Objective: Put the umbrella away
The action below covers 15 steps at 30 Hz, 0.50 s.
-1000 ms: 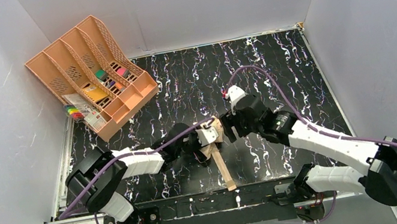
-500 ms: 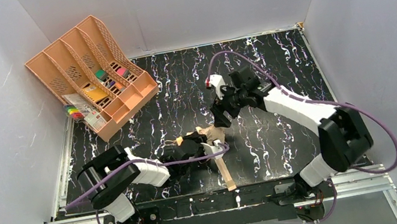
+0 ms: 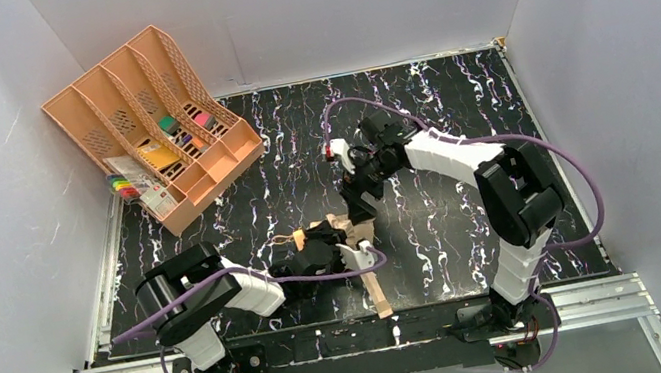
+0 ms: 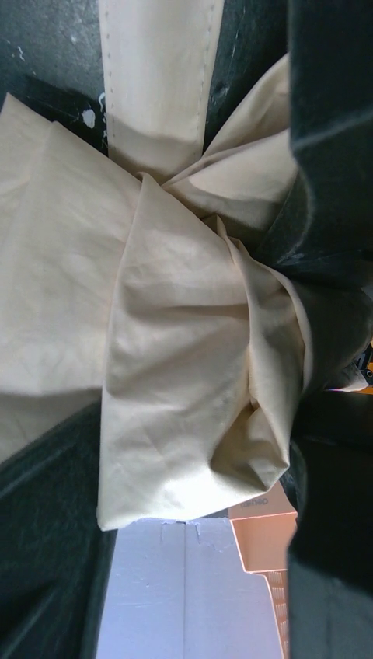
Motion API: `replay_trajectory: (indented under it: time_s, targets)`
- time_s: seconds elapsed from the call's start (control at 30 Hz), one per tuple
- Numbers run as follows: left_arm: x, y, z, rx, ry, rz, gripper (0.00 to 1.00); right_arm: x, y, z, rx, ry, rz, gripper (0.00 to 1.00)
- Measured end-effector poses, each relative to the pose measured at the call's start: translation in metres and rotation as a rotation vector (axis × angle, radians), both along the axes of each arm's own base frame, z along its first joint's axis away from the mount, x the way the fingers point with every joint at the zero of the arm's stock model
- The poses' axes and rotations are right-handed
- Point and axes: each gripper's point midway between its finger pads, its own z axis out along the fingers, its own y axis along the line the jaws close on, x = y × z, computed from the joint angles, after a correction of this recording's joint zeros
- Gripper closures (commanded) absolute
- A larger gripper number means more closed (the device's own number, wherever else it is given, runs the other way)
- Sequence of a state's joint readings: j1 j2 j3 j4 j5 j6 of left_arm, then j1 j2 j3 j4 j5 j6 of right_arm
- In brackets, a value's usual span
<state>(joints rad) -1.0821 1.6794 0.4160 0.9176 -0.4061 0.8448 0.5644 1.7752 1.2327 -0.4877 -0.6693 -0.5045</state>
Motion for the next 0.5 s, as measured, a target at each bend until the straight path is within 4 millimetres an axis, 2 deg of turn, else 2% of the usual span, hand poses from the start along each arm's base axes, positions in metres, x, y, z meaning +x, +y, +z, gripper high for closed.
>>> replay_trajectory:
  time_s: [0.17,0.33,0.4,0.5]
  targets:
    - [-0.001,0.0,0.0,0.007,-0.006,-0.005,1.0,-0.009,0.002,-0.013,-0.029,0.038,0.048,0.01]
    - [-0.001,-0.001,0.0,0.013,-0.011,-0.009,1.0,-0.02,0.006,-0.039,-0.098,0.083,0.092,0.02]
    - [-0.001,-0.001,0.0,0.016,-0.012,-0.011,1.0,-0.025,0.008,-0.046,-0.11,0.102,0.111,0.04]
    - [-0.002,-0.001,0.0,0.019,-0.014,-0.012,1.0,-0.024,0.01,-0.047,-0.128,0.094,0.117,0.1]
